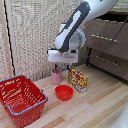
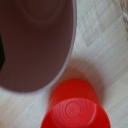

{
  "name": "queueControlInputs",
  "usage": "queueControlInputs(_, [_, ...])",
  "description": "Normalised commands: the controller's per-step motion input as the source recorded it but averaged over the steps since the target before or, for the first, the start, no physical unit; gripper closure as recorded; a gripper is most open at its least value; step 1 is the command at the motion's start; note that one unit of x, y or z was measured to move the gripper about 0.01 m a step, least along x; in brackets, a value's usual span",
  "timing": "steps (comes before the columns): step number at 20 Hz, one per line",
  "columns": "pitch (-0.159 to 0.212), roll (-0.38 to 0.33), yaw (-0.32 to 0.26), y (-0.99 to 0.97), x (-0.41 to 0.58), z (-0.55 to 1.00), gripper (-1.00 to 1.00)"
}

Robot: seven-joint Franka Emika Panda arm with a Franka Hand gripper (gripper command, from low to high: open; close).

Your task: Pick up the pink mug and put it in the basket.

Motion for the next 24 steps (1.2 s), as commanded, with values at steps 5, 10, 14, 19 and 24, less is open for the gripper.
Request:
queueControlInputs(5, [0.028,-0.004,-0.127,-0.02,0.063,-0.19,-1.0])
queueControlInputs(10, [0.019,-0.002,-0.041,0.0,0.031,-0.05,1.0])
queueControlInputs(14, [0.003,0.0,-0.014,0.0,0.0,-0.03,1.0])
queueControlInputs(19, [0.0,0.0,-0.024,-0.02,0.0,-0.03,1.0])
queueControlInputs(24, [0.0,0.0,-0.039,-0.03,-0.003,-0.02,1.0])
